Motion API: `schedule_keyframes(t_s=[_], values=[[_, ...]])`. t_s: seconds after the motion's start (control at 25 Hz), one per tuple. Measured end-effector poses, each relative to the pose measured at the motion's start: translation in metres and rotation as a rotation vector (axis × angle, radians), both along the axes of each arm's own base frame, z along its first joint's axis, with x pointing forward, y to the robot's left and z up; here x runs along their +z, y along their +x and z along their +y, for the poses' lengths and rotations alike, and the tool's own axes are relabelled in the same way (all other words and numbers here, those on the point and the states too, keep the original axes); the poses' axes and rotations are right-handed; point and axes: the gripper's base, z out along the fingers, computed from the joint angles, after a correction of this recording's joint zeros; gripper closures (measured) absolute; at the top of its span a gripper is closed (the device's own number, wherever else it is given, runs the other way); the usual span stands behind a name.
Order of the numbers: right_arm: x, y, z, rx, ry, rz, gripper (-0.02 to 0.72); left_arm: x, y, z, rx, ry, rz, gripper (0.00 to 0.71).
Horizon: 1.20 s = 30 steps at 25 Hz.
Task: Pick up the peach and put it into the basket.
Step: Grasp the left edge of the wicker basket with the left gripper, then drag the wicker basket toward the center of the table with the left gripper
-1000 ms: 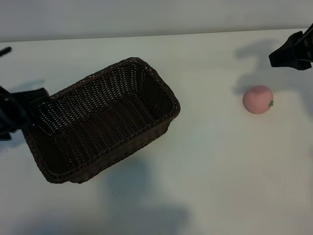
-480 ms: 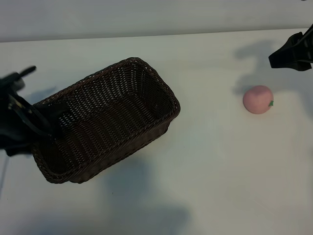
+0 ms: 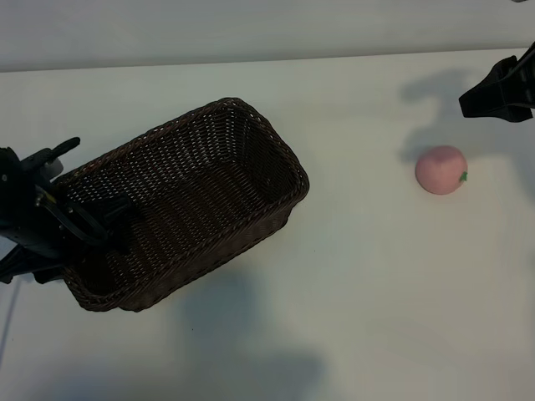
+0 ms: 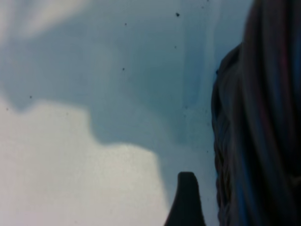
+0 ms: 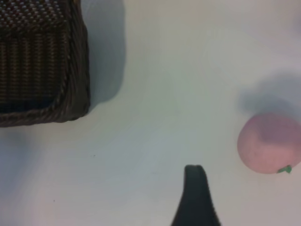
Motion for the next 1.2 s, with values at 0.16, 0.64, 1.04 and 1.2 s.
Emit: schedule_keyframes(t_s=[0.16, 0.64, 1.04, 1.2], values=[[0.0, 0.0, 0.0, 0.0, 0.0, 0.0, 0.18, -0.004, -0.004, 0.001, 0.005, 0.0, 0.001, 0.197], [0.0, 0.0, 0.001, -0.005, 0.014, 0.003, 0.18, -0.005, -0.004, -0.004, -0.024, -0.065, -0.029, 0.312], [0.001, 0.0, 0.002, -0.006, 0.028, 0.004, 0.18, 0.026, -0.002, -0.013, -0.022, -0.187, -0.228, 0.382], [0.001, 0.0, 0.002, -0.003, 0.029, 0.009, 0.18, 0.036, -0.003, -0.013, -0.019, -0.198, -0.275, 0.382]])
